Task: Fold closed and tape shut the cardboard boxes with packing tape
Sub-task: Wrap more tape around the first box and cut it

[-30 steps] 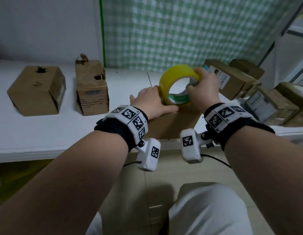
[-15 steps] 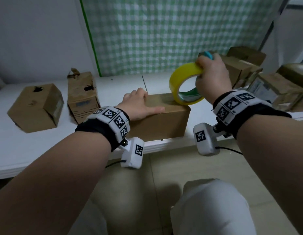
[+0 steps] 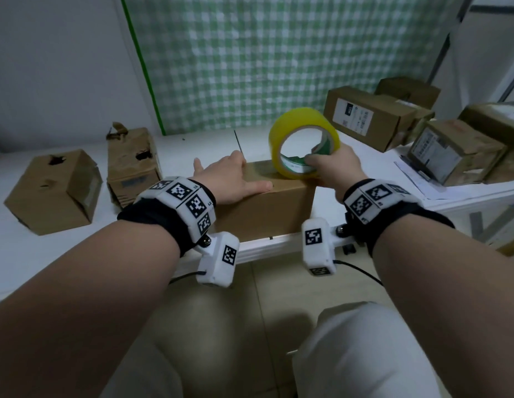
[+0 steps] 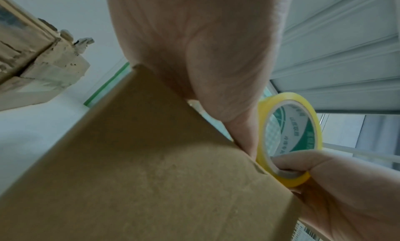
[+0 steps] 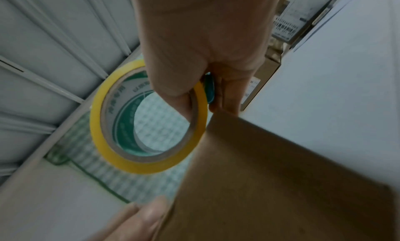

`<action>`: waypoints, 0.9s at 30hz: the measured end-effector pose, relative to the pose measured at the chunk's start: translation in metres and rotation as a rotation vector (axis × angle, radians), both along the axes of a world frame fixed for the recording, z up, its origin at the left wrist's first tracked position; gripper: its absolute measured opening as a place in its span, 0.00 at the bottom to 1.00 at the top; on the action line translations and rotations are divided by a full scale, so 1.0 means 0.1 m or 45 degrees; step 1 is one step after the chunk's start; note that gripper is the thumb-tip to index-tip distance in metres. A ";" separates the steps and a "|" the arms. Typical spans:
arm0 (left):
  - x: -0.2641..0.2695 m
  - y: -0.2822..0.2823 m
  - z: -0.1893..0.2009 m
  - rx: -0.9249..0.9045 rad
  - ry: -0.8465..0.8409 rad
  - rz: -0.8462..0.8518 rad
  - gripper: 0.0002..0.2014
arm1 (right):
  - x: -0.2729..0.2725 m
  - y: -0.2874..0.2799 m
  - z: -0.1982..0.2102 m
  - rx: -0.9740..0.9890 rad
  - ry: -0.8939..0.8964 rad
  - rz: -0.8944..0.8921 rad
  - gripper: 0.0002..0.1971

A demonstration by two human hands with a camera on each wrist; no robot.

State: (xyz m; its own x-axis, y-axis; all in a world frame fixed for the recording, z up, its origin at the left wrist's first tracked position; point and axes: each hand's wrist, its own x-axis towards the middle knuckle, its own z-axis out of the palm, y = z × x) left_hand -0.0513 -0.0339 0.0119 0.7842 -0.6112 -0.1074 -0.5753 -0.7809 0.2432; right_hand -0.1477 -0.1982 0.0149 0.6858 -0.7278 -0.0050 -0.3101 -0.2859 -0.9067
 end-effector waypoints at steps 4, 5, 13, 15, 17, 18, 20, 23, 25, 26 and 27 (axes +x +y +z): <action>0.07 0.17 0.04 -0.034 -0.011 0.033 0.38 | 0.14 0.26 -0.02 0.076 -0.025 0.051 0.08; 0.11 0.25 0.05 -0.048 -0.003 0.036 0.39 | 0.19 0.34 -0.04 0.103 -0.036 0.063 0.06; 0.23 0.71 -0.05 -0.284 -0.048 -0.068 0.34 | 0.33 0.68 -0.06 0.059 -0.181 0.024 0.06; 0.23 0.71 -0.05 -0.274 -0.058 -0.050 0.35 | 0.32 0.65 0.01 -0.081 -0.209 0.034 0.08; 0.22 0.72 -0.05 -0.261 -0.050 -0.037 0.36 | 0.32 0.56 0.11 -0.251 -0.253 0.040 0.08; 0.23 0.72 -0.05 -0.249 -0.043 -0.032 0.37 | 0.33 0.52 0.16 -0.323 -0.275 0.033 0.10; 0.23 0.72 -0.04 -0.217 -0.031 -0.028 0.38 | 0.34 0.45 0.26 -0.476 -0.276 0.050 0.10; 0.22 0.72 -0.03 -0.208 -0.002 -0.014 0.42 | 0.33 0.37 0.32 -0.637 -0.204 0.088 0.04; 0.23 0.74 -0.04 -0.221 0.027 -0.003 0.44 | 0.27 0.23 0.32 -0.706 -0.157 0.062 0.05; 0.23 0.75 -0.05 -0.226 0.038 0.001 0.44 | 0.22 0.14 0.30 -0.744 -0.124 0.050 0.06; 0.24 0.75 -0.06 -0.224 0.044 0.000 0.45 | 0.17 0.06 0.28 -0.784 -0.083 0.045 0.06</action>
